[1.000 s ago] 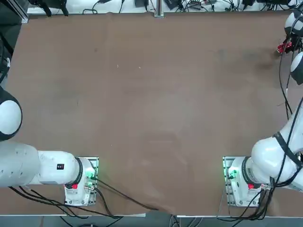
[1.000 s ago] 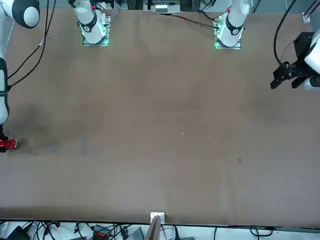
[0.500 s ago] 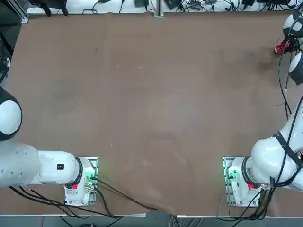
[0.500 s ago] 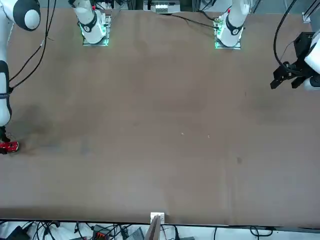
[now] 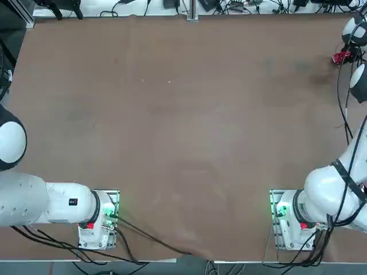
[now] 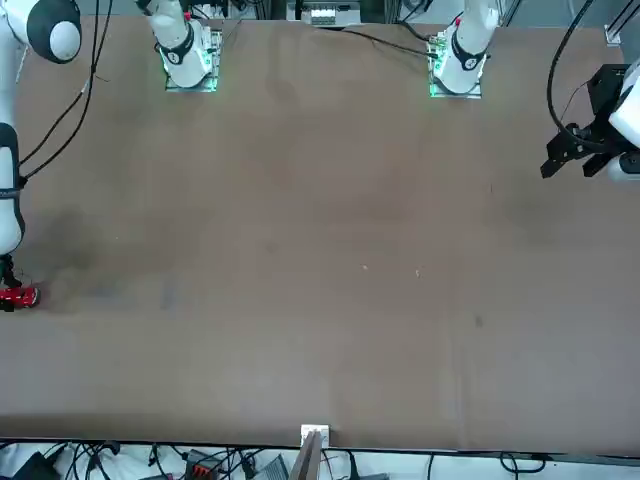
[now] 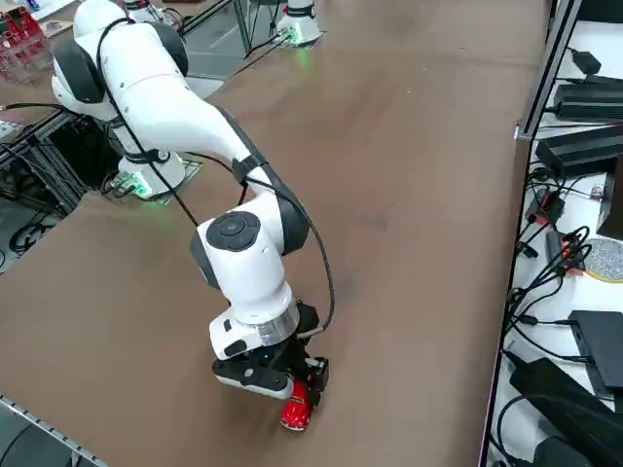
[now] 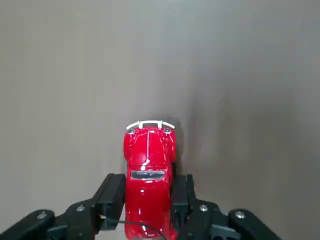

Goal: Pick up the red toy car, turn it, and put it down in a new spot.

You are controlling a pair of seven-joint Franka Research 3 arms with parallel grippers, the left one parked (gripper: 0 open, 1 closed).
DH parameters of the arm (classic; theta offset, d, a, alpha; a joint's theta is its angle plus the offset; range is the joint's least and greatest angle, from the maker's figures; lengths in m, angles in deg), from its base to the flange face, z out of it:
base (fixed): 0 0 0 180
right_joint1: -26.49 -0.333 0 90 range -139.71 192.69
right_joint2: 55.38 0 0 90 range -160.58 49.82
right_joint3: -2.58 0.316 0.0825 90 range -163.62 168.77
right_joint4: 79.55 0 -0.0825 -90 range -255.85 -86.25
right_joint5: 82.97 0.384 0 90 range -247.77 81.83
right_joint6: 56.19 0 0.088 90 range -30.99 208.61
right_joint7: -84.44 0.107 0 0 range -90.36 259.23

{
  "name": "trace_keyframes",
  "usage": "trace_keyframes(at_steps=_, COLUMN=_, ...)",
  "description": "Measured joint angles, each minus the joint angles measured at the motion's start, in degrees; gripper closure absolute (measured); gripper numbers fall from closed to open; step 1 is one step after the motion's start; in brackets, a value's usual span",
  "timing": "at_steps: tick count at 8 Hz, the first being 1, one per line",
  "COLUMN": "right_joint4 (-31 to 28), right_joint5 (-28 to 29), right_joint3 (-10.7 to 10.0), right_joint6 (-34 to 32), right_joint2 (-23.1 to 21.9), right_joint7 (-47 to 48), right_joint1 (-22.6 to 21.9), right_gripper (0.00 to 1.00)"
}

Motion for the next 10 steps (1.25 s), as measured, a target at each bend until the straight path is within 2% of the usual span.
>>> trace_keyframes(at_steps=8, right_joint4=-0.4, right_joint5=0.0, right_joint3=0.1, right_joint6=0.1, right_joint2=0.4, right_joint7=2.1, right_joint1=0.1, right_gripper=0.49)
trace_keyframes(at_steps=9, right_joint4=-0.4, right_joint5=0.0, right_joint3=0.1, right_joint6=0.3, right_joint2=0.4, right_joint7=2.0, right_joint1=0.1, right_gripper=0.47)
trace_keyframes(at_steps=10, right_joint4=-0.4, right_joint5=0.0, right_joint3=0.1, right_joint6=0.5, right_joint2=0.4, right_joint7=2.0, right_joint1=0.1, right_gripper=0.33)
